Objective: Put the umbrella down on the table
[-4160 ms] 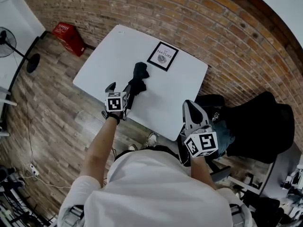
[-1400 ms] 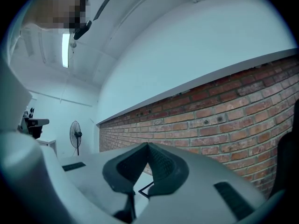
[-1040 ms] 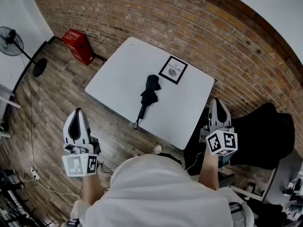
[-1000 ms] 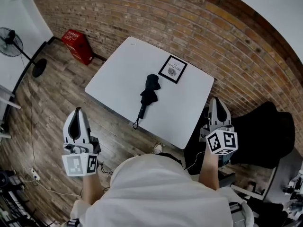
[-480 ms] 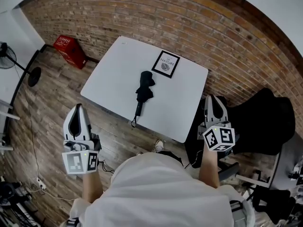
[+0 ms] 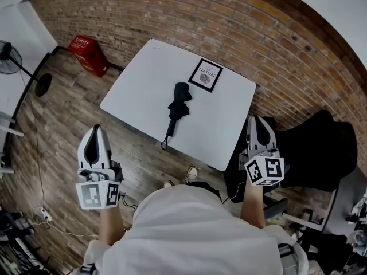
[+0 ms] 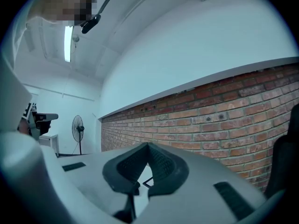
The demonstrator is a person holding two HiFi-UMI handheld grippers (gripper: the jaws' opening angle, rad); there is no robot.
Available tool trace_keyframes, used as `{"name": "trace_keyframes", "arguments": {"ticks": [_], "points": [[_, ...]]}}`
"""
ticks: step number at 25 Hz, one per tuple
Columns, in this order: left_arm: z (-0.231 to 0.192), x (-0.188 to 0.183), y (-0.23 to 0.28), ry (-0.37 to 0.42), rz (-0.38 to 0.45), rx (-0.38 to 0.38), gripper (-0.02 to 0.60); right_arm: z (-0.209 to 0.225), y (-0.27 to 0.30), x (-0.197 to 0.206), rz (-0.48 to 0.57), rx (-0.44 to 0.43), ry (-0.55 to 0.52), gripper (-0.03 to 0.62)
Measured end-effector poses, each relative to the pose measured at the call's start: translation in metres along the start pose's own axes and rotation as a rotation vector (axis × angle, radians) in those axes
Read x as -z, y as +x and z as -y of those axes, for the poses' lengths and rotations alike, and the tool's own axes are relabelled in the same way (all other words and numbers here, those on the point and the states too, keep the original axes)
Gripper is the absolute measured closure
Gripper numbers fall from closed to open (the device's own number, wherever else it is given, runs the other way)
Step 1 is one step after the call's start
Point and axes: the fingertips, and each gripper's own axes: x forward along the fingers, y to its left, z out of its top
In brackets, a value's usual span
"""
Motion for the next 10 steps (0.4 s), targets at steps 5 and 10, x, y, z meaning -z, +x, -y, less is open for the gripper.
{"name": "trace_keyframes", "arguments": {"ticks": [5,10], "points": [[-0.013,0.011,-0.013,-0.015,-0.017,-0.048,0.557,-0.011,0.006,-0.002,0.011,-0.035,0.006,0.574],[-0.018,0.007,-0.018,0.004,-0.018,-0.067,0.557,-0.012,0.008,-0.006,0.02,-0.044,0.023,0.574]]}}
